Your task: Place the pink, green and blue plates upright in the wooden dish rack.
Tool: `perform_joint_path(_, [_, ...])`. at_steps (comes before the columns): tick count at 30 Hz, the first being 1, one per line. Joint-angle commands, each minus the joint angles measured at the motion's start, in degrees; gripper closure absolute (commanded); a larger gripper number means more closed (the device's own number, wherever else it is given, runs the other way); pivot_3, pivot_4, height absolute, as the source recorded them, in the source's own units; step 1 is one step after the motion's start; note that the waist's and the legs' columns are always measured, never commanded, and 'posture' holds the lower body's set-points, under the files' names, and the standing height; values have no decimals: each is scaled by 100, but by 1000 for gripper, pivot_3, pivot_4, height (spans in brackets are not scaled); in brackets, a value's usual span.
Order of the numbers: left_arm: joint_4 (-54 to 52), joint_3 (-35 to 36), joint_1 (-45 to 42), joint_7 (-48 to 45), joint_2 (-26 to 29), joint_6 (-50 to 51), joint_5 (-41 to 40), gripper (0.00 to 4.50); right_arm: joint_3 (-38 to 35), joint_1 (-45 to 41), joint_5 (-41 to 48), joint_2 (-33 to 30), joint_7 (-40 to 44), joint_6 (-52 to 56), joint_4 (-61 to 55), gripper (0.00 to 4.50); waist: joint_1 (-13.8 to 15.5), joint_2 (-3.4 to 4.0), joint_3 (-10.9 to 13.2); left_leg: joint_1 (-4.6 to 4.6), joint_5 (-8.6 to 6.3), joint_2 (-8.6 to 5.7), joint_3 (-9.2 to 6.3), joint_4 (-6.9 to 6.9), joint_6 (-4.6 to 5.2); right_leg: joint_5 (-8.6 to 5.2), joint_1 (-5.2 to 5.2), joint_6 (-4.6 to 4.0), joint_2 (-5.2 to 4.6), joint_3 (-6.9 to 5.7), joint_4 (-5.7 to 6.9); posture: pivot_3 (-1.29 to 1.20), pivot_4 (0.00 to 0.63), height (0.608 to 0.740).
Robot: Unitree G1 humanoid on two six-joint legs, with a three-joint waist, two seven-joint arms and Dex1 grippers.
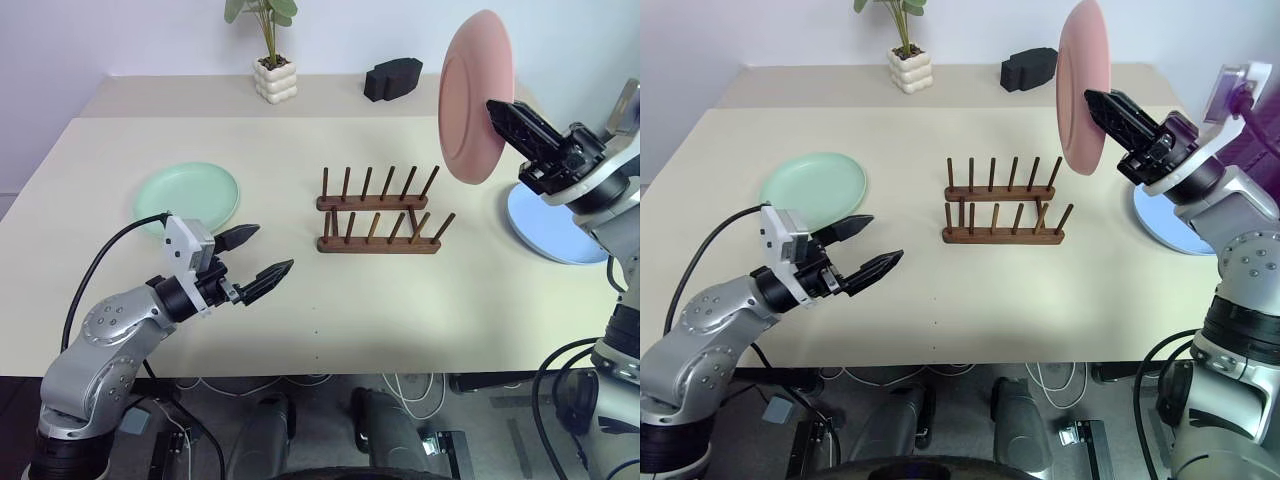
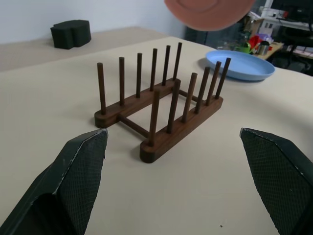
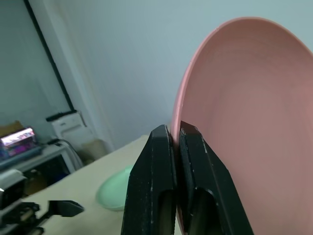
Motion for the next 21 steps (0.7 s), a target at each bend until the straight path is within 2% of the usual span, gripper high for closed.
perform_joint_path(1, [-161, -25, -11, 22, -18, -74, -29, 47, -149, 34, 229, 13, -24, 33, -69, 4500, 2, 0, 0, 0, 0, 0, 0, 0, 0, 0, 0, 0, 0, 0, 0, 0, 150, 735])
perform_joint_path(21, [-239, -9, 201, 79, -34, -120, -28, 47, -115, 262, 588, 178, -14, 352, 252, 4500, 2, 0, 0, -1, 0, 1, 0, 1, 1, -1, 0, 0, 2, 1, -1, 0, 150, 735])
